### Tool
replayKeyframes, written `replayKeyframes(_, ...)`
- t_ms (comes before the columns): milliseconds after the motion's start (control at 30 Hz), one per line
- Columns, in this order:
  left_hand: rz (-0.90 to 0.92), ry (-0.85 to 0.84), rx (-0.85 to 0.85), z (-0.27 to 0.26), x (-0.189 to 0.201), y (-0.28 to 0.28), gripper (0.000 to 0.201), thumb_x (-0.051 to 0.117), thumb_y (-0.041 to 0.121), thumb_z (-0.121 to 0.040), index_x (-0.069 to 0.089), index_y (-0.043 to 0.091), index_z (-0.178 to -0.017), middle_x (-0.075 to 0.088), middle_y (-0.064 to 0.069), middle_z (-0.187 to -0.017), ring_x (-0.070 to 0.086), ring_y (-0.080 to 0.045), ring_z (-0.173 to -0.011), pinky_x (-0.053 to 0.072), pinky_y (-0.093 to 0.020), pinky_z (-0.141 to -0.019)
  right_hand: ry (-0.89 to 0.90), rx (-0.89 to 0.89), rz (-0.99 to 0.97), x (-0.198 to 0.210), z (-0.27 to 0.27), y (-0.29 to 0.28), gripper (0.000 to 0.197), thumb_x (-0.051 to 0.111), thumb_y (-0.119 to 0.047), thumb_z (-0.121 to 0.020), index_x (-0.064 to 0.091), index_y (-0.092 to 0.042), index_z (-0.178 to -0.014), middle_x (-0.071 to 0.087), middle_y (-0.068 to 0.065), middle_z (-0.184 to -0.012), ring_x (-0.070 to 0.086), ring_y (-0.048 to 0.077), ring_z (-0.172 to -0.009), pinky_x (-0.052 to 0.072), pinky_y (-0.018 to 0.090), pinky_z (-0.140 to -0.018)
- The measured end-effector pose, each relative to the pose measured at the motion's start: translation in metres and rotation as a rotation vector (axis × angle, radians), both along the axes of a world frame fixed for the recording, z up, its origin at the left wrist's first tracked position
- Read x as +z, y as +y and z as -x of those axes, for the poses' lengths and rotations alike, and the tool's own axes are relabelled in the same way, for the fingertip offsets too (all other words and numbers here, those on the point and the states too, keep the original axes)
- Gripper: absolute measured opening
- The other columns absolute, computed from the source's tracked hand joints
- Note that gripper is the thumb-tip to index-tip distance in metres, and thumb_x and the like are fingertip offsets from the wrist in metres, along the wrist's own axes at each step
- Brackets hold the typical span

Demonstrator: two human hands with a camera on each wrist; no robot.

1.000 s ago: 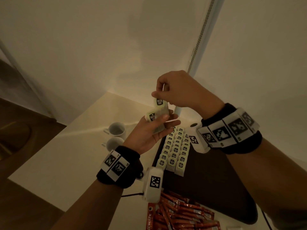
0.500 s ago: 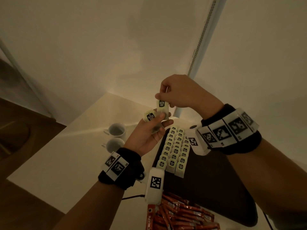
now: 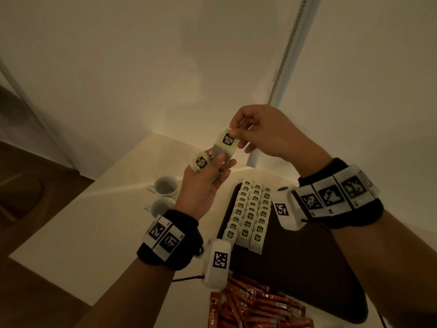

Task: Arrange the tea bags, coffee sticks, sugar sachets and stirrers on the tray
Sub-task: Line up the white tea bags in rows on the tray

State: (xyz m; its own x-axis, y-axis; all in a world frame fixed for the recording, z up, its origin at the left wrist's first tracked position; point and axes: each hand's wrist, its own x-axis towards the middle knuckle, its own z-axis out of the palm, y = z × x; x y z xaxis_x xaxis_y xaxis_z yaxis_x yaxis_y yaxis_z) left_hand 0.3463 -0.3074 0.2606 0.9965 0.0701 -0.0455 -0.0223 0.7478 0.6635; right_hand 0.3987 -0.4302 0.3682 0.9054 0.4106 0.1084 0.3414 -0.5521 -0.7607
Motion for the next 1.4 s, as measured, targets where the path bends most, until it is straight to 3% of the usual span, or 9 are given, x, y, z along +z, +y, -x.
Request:
replayKeyframes(167,-0.037,0.04,-0.001,0.0,-0.007,-0.005,0.008,0.057,0.01,-0.09,0.06,0.012,-0.096,0.072,0.0,-0.079,0.068,-0.012,-0.072,0.053,-0.016,-0.058,-0.041,0.015,0.092,-0.003,-0.001,-0.007,0.008,0.065,-0.013,-0.086,0.069,-0.015,-0.093,0.064,-0.006,-0.07,0.056,-0.005,-0.052,0.046,0.01,-0.05)
replayKeyframes(333,-0.053,0.156,0.01,0.0,-0.027,0.005,0.031,0.063,0.028,-0.084,0.061,0.011,-0.11,0.072,-0.005,-0.099,0.069,-0.016,-0.082,0.055,-0.022,-0.063,-0.128,-0.03,0.215,-0.026,0.003,-0.028,0.009,0.066,-0.021,-0.086,0.068,-0.025,-0.094,0.056,-0.02,-0.076,0.051,-0.006,-0.066,0.036,0.002,-0.059)
replayKeyframes(467,0.095,0.223,-0.017,0.0,-0.038,0.027,0.041,0.043,0.047,-0.095,0.062,0.011,-0.104,0.072,-0.008,-0.1,0.07,-0.021,-0.082,0.058,-0.025,-0.066,0.022,-0.037,0.384,-0.094,0.01,-0.051,0.015,0.062,-0.016,-0.089,0.068,-0.015,-0.102,0.061,-0.01,-0.089,0.048,-0.007,-0.069,0.031,0.004,-0.06)
replayKeyframes(567,0.111,0.224,-0.029,-0.001,-0.04,0.037,0.05,0.035,0.051,-0.097,0.064,0.01,-0.102,0.072,-0.01,-0.1,0.071,-0.025,-0.085,0.059,-0.027,-0.07,0.223,0.01,0.507,-0.155,0.019,-0.065,0.019,0.058,-0.017,-0.091,0.066,-0.011,-0.107,0.065,0.003,-0.109,0.053,0.004,-0.084,0.035,0.008,-0.072)
replayKeyframes(733,0.071,0.248,-0.061,-0.002,-0.045,0.04,0.053,0.033,0.052,-0.096,0.066,0.011,-0.101,0.072,-0.011,-0.104,0.071,-0.028,-0.089,0.059,-0.029,-0.073,0.42,0.12,0.607,-0.223,0.033,-0.073,0.022,0.058,-0.014,-0.091,0.065,-0.008,-0.111,0.063,0.006,-0.117,0.054,0.008,-0.098,0.039,0.016,-0.086)
replayKeyframes(833,0.038,0.265,-0.088,-0.002,-0.049,0.039,0.055,0.03,0.053,-0.097,0.063,0.011,-0.106,0.072,-0.01,-0.104,0.07,-0.027,-0.09,0.058,-0.03,-0.076,0.445,0.091,0.581,-0.244,0.034,-0.072,0.021,0.058,-0.011,-0.09,0.065,-0.005,-0.11,0.064,0.008,-0.114,0.058,0.014,-0.102,0.039,0.014,-0.084)
replayKeyframes(967,0.024,0.275,-0.094,-0.002,-0.051,0.039,0.055,0.028,0.054,-0.098,0.063,0.011,-0.107,0.072,-0.01,-0.104,0.071,-0.028,-0.09,0.058,-0.03,-0.075,0.427,-0.025,0.538,-0.265,0.028,-0.075,0.017,0.06,-0.01,-0.089,0.065,-0.007,-0.105,0.064,0.006,-0.113,0.052,0.007,-0.091,0.038,0.006,-0.068)
replayKeyframes(1267,0.023,0.26,-0.125,-0.006,-0.056,0.037,0.065,0.021,0.06,-0.096,0.061,0.011,-0.112,0.071,-0.013,-0.107,0.07,-0.03,-0.09,0.059,-0.03,-0.067,0.412,-0.112,0.44,-0.282,0.018,-0.072,0.014,0.058,-0.005,-0.089,0.065,-0.002,-0.101,0.064,0.007,-0.109,0.057,0.013,-0.097,0.041,0.015,-0.077)
replayKeyframes(1400,0.019,0.264,-0.169,-0.006,-0.058,0.035,0.069,0.02,0.064,-0.094,0.058,0.01,-0.116,0.069,-0.017,-0.11,0.07,-0.033,-0.092,0.059,-0.033,-0.068,0.381,-0.121,0.443,-0.281,0.016,-0.072,0.008,0.06,-0.01,-0.088,0.063,-0.009,-0.096,0.064,0.006,-0.102,0.057,0.014,-0.093,0.039,0.01,-0.068)
